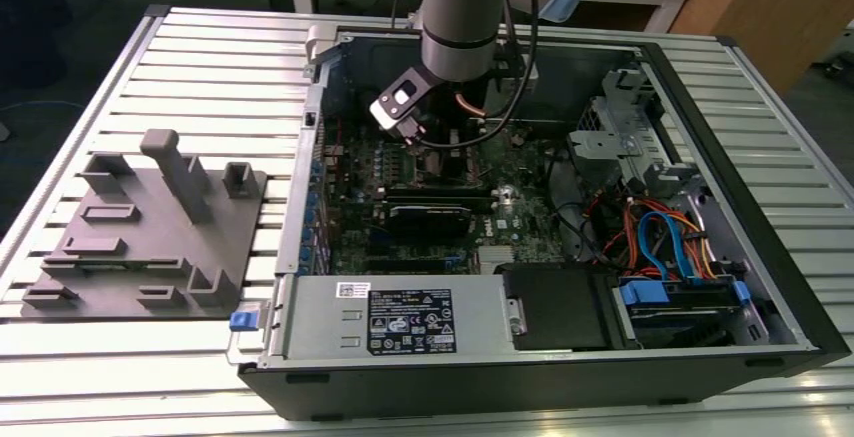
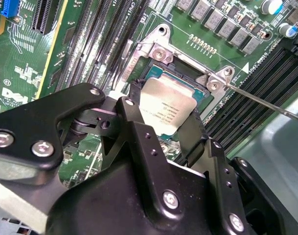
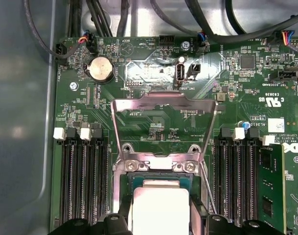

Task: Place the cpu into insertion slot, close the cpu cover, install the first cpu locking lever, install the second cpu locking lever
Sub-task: 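Place the cpu into insertion slot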

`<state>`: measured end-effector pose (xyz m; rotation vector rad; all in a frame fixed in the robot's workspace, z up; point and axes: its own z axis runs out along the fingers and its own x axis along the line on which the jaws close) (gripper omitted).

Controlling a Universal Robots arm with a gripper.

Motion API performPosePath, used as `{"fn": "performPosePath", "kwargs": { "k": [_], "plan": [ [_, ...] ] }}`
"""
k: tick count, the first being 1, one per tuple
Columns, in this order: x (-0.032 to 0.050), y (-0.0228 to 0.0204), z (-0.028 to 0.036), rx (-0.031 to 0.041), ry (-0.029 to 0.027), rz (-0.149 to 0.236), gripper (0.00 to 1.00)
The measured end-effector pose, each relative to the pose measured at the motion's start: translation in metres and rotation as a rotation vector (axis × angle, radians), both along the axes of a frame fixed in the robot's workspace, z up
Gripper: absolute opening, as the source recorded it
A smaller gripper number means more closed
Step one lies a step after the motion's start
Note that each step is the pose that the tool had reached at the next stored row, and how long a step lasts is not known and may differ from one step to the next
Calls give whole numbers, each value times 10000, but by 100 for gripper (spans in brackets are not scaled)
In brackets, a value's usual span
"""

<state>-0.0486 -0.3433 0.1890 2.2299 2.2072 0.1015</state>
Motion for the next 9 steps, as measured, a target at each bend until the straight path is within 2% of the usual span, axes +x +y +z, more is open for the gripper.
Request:
{"fn": "performPosePath", "kwargs": {
  "k": [9],
  "plan": [
    [2,0,0,0,0,-24,54]
  ]
}}
